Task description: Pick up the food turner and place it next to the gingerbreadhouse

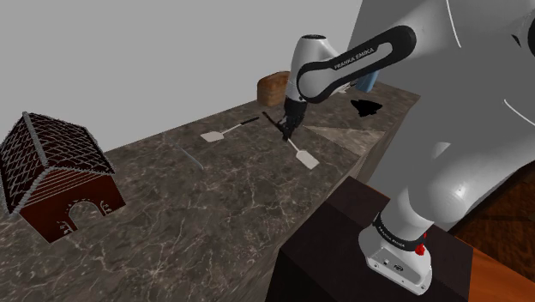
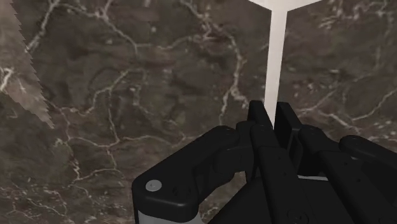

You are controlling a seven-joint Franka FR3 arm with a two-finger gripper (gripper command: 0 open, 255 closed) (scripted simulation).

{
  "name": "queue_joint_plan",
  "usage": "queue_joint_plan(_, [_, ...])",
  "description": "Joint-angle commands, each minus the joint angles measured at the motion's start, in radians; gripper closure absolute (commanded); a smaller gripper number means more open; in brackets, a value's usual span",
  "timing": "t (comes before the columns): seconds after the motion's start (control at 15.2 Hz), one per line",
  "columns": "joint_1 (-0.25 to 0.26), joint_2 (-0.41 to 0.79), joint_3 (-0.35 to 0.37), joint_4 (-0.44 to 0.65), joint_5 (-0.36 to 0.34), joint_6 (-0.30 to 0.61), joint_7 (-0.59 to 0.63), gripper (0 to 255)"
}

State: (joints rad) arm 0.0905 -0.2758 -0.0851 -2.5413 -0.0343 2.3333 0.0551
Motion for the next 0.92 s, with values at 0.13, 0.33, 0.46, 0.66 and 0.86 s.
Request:
queue_joint_plan(0.13, [-0.001, -0.028, 0.001, 0.032, -0.001, -0.060, 0.000, 255])
queue_joint_plan(0.33, [-0.001, -0.049, 0.002, 0.056, -0.001, -0.105, 0.001, 255])
queue_joint_plan(0.46, [-0.001, -0.062, 0.003, 0.073, -0.002, -0.135, 0.001, 255])
queue_joint_plan(0.66, [-0.001, -0.079, 0.004, 0.100, -0.002, -0.179, 0.001, 255])
queue_joint_plan(0.86, [-0.001, -0.094, 0.006, 0.128, -0.002, -0.222, 0.002, 255])
